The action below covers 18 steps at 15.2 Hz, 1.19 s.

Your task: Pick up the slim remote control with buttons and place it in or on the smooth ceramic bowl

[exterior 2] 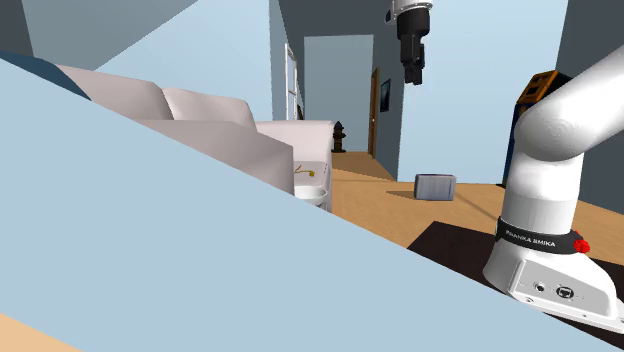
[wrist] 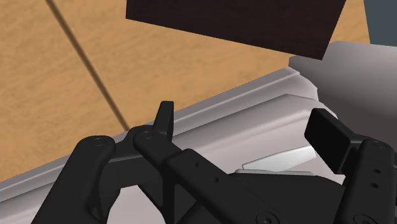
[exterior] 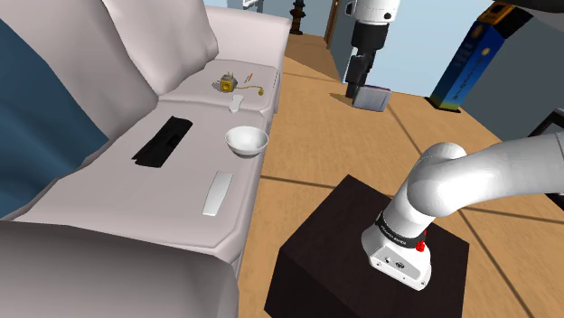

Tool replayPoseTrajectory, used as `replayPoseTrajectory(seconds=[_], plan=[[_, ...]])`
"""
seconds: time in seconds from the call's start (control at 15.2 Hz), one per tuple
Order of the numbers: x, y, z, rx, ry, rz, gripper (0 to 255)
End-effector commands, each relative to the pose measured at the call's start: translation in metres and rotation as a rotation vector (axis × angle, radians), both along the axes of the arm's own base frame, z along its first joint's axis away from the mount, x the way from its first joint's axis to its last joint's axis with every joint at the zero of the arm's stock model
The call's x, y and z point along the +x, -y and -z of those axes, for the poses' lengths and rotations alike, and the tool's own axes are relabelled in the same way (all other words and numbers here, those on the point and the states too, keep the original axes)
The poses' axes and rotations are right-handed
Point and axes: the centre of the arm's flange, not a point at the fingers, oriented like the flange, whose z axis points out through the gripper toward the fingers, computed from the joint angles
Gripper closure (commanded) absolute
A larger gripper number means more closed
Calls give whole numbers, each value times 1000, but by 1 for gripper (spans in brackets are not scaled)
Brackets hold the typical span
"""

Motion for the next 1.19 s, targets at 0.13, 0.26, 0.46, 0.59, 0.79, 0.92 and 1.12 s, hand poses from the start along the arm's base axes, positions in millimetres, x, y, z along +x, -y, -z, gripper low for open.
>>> replayPoseTrajectory(seconds=[0.13,0.26,0.46,0.59,0.79,0.92,1.12], plan=[[4,-17,19,1,6,51,0],[9,-33,39,3,11,102,0],[19,-57,67,5,20,178,0],[26,-72,86,6,26,229,0],[39,-95,115,9,34,305,0],[49,-110,134,10,40,356,0],[65,-130,162,12,48,432,0]])
